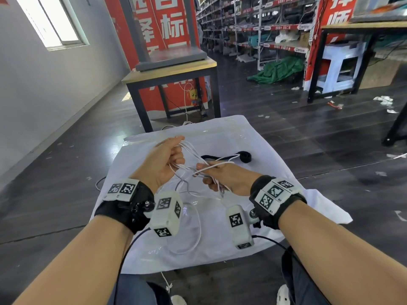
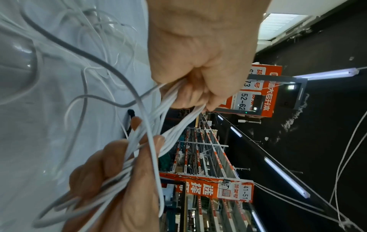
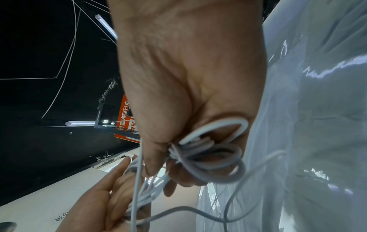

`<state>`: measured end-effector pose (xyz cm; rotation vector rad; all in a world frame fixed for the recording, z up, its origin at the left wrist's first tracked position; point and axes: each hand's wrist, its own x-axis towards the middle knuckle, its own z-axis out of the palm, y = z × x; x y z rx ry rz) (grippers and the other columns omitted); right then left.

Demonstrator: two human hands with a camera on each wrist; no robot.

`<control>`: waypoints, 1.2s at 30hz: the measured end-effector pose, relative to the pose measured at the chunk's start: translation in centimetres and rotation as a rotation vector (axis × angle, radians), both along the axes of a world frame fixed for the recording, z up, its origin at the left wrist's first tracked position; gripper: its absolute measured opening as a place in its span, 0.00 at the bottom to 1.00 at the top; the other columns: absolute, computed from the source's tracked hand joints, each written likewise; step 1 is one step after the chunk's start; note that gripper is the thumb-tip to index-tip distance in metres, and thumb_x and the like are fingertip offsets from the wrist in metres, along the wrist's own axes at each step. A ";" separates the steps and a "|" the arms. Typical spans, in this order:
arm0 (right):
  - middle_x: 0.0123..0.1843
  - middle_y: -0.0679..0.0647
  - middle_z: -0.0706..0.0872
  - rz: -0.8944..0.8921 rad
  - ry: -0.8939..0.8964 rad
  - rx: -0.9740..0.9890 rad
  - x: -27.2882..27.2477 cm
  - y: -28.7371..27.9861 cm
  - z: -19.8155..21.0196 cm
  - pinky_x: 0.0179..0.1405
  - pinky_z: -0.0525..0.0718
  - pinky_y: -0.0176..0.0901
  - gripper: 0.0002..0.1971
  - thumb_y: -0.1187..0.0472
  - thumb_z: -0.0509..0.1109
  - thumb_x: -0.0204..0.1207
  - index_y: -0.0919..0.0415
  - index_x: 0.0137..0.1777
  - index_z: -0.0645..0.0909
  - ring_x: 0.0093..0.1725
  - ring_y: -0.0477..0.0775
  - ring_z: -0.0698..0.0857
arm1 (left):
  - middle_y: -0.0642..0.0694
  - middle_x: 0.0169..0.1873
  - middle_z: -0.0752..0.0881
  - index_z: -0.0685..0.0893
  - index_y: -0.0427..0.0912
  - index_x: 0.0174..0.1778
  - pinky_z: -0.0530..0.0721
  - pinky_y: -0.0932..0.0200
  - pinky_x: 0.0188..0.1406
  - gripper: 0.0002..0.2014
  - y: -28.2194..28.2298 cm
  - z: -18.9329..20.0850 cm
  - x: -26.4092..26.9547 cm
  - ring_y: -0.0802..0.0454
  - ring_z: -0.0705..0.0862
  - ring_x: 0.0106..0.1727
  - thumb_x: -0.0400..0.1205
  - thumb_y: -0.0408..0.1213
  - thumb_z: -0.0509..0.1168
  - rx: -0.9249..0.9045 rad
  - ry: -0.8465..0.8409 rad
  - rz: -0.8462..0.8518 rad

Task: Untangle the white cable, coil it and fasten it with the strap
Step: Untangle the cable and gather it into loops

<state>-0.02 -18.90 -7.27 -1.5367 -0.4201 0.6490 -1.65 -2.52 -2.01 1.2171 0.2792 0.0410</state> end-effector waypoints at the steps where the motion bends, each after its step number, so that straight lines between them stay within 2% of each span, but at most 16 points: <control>1: 0.40 0.56 0.78 0.011 -0.007 -0.007 0.0 0.1 0.1 0.27 0.68 0.35 0.09 0.53 0.63 0.84 0.57 0.48 0.80 0.31 0.47 0.73 | 0.53 0.16 0.63 0.80 0.39 0.44 0.60 0.68 0.14 0.06 -0.1 0.0 0.1 0.60 0.59 0.15 0.86 0.35 0.62 0.011 -0.013 0.030; 4: 0.36 0.54 0.79 0.035 -0.062 -0.049 0.0 0.1 0.3 0.29 0.67 0.41 0.08 0.55 0.66 0.82 0.59 0.51 0.80 0.32 0.50 0.76 | 0.54 0.14 0.64 0.81 0.40 0.43 0.56 0.68 0.13 0.09 -0.3 0.5 0.5 0.60 0.58 0.14 0.86 0.39 0.63 0.122 -0.063 0.092; 6: 0.38 0.55 0.82 0.062 -0.098 -0.075 0.0 0.0 0.4 0.32 0.70 0.40 0.09 0.54 0.66 0.82 0.60 0.53 0.80 0.36 0.52 0.78 | 0.54 0.16 0.63 0.81 0.41 0.42 0.58 0.67 0.13 0.10 -0.2 0.8 0.7 0.60 0.58 0.15 0.85 0.43 0.63 0.213 -0.099 0.117; 10: 0.53 0.51 0.85 0.070 -0.081 -0.250 1.0 -1.1 0.2 0.58 0.80 0.42 0.10 0.53 0.71 0.78 0.55 0.56 0.83 0.52 0.48 0.82 | 0.54 0.19 0.63 0.80 0.43 0.43 0.60 0.66 0.16 0.11 0.8 2.0 1.4 0.59 0.59 0.18 0.85 0.45 0.62 0.441 -0.214 0.190; 11: 0.55 0.51 0.85 0.056 -0.064 -0.307 1.3 -1.5 0.2 0.60 0.81 0.43 0.12 0.53 0.72 0.78 0.55 0.59 0.83 0.56 0.49 0.82 | 0.55 0.18 0.64 0.79 0.44 0.42 0.60 0.66 0.16 0.10 1.1 2.4 1.5 0.59 0.59 0.18 0.85 0.45 0.62 0.501 -0.249 0.211; 13: 0.55 0.53 0.84 0.030 -0.062 -0.454 1.7 -2.0 0.6 0.53 0.83 0.40 0.14 0.54 0.69 0.80 0.61 0.61 0.82 0.54 0.50 0.83 | 0.58 0.17 0.66 0.78 0.45 0.40 0.62 0.65 0.17 0.11 1.7 3.2 1.7 0.60 0.60 0.18 0.85 0.46 0.62 0.618 -0.316 0.240; 16: 0.34 0.51 0.81 0.120 -0.023 -0.681 1.7 -2.4 1.9 0.27 0.75 0.30 0.14 0.54 0.60 0.86 0.61 0.43 0.80 0.30 0.44 0.81 | 0.59 0.16 0.69 0.78 0.44 0.40 0.64 0.64 0.19 0.12 2.1 4.0 1.7 0.60 0.63 0.17 0.84 0.48 0.62 0.785 -0.394 0.250; 19: 0.22 0.45 0.81 0.294 0.001 -0.773 1.7 -2.4 2.9 0.24 0.69 0.31 0.20 0.51 0.57 0.86 0.59 0.37 0.80 0.20 0.41 0.76 | 0.60 0.16 0.71 0.75 0.48 0.35 0.66 0.66 0.23 0.14 1.9 4.5 1.6 0.62 0.68 0.17 0.85 0.48 0.62 0.890 -0.466 0.241; 23: 0.29 0.50 0.87 0.314 0.024 -0.581 1.3 -2.6 4.6 0.27 0.79 0.30 0.20 0.50 0.58 0.85 0.63 0.42 0.84 0.26 0.44 0.85 | 0.53 0.24 0.75 0.79 0.40 0.41 0.70 0.62 0.30 0.15 1.4 5.1 1.5 0.62 0.72 0.22 0.85 0.49 0.61 1.110 -0.554 0.249; 26: 0.32 0.52 0.86 0.267 -0.001 -0.406 1.2 -2.7 5.8 0.23 0.78 0.30 0.21 0.48 0.56 0.86 0.64 0.48 0.84 0.26 0.45 0.84 | 0.37 0.35 0.84 0.79 0.39 0.43 0.80 0.54 0.36 0.16 1.2 5.4 1.5 0.45 0.82 0.33 0.85 0.50 0.61 1.166 -0.593 0.208; 27: 0.32 0.52 0.85 0.220 -0.032 -0.355 1.4 -2.5 6.2 0.24 0.78 0.30 0.20 0.49 0.57 0.86 0.63 0.49 0.83 0.26 0.45 0.83 | 0.37 0.36 0.85 0.79 0.40 0.43 0.80 0.57 0.36 0.16 1.2 5.4 1.5 0.46 0.82 0.33 0.85 0.50 0.61 1.170 -0.602 0.199; 29: 0.37 0.53 0.84 0.069 -0.128 -0.252 1.8 -1.9 6.7 0.28 0.80 0.31 0.16 0.51 0.59 0.85 0.63 0.53 0.82 0.29 0.45 0.84 | 0.42 0.31 0.81 0.79 0.39 0.42 0.74 0.67 0.30 0.16 1.0 5.5 1.5 0.57 0.74 0.27 0.84 0.50 0.61 1.170 -0.598 0.185; 31: 0.49 0.53 0.84 -0.085 -0.262 -0.175 2.1 -1.1 7.1 0.39 0.83 0.33 0.15 0.51 0.65 0.82 0.60 0.63 0.77 0.42 0.46 0.86 | 0.50 0.27 0.75 0.79 0.37 0.42 0.70 0.68 0.26 0.17 0.7 5.4 1.6 0.60 0.67 0.24 0.84 0.50 0.62 1.112 -0.575 0.171; 33: 0.63 0.50 0.81 -0.135 -0.410 -0.108 2.2 0.0 7.7 0.56 0.79 0.37 0.22 0.52 0.70 0.79 0.57 0.71 0.72 0.59 0.46 0.82 | 0.53 0.26 0.73 0.79 0.37 0.42 0.69 0.63 0.27 0.17 0.3 5.3 1.6 0.59 0.67 0.24 0.84 0.49 0.63 1.023 -0.558 0.139; 34: 0.64 0.50 0.80 -0.121 -0.458 -0.070 2.0 0.6 8.0 0.61 0.77 0.40 0.23 0.55 0.72 0.78 0.58 0.71 0.72 0.62 0.46 0.80 | 0.53 0.25 0.73 0.79 0.37 0.42 0.69 0.62 0.27 0.16 0.0 5.3 1.6 0.58 0.67 0.24 0.84 0.49 0.63 0.981 -0.550 0.119; 36: 0.56 0.54 0.84 -0.089 -0.494 -0.032 1.7 1.8 8.3 0.63 0.79 0.49 0.17 0.63 0.72 0.77 0.65 0.64 0.77 0.55 0.48 0.82 | 0.52 0.25 0.73 0.79 0.37 0.42 0.69 0.61 0.26 0.16 -0.4 5.3 1.3 0.57 0.67 0.24 0.84 0.48 0.63 0.914 -0.539 0.100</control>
